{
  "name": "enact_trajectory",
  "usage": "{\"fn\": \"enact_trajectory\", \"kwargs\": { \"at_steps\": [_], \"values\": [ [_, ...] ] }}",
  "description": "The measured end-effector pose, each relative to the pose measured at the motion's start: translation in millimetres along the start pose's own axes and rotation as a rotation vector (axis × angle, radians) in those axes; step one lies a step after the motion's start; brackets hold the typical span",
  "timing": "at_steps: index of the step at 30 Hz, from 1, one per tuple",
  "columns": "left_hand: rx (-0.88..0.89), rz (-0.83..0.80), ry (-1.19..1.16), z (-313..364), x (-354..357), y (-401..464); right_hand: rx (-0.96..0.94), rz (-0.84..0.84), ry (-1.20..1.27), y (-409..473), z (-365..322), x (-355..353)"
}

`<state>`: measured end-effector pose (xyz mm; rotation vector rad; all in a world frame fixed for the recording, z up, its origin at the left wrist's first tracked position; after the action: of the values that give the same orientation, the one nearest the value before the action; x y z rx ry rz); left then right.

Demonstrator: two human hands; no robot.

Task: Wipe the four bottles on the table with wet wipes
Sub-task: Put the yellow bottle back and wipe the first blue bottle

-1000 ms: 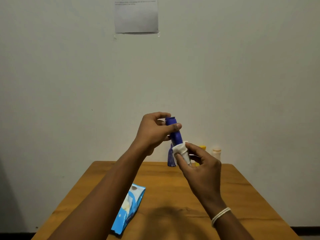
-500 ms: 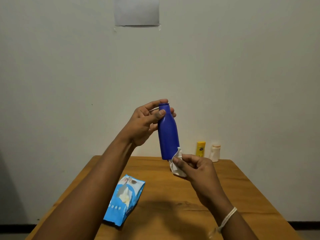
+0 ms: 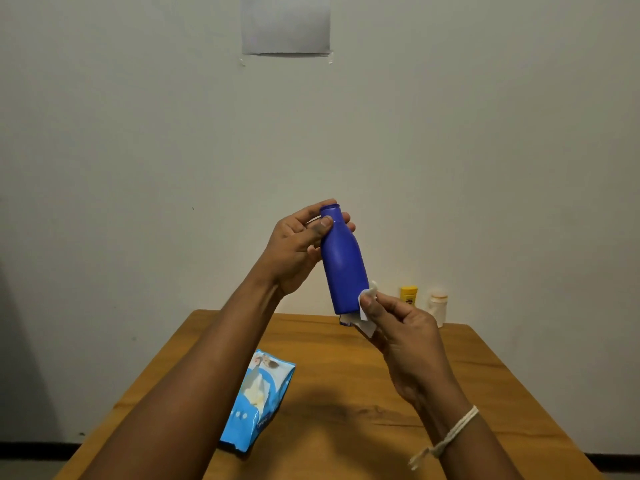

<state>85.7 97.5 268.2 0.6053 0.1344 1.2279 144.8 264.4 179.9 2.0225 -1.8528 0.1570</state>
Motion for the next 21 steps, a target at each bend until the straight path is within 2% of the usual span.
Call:
{"fn": "enact_trajectory", "kwargs": {
  "at_steps": [3,5,7,10,12,15,21],
  "values": [
    [0.063,0.091,-0.001,-7.1,4.6,-4.2,0.072,0.177,0.229,2.6,13.9,-3.5],
    [0.147,0.16,0.095,-11.1,16.2,-9.6,0.114,0.294,0.396,6.7,20.9,-2.6],
    [0.236,0.206,0.241,-15.9,31.8,-16.3,0.135,0.357,0.449,11.6,28.2,1.1],
    [0.328,0.196,0.467,-20.6,46.3,-19.9,0.205,0.358,0.468,14.6,40.9,7.3],
    [0.323,0.164,0.509,-20.4,45.7,-19.1,0.248,0.346,0.49,16.9,44.9,1.1],
    [0.26,0.086,0.45,-21.0,44.2,-18.6,0.226,0.296,0.524,27.5,38.7,-13.9],
    [0.2,0.027,0.321,-28.0,42.0,-22.6,0.146,0.207,0.215,28.9,19.0,-19.2]
  ]
}}
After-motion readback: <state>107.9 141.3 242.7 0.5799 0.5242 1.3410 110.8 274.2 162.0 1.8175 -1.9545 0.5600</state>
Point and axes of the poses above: each hand's wrist, its own y-axis towards the middle knuckle, its own x-axis out of the palm, z = x × y, the point moved 5 cm from there along y, towards the middle knuckle, and after that the axes turned 3 degrees about -z, right-handed, at the moved point
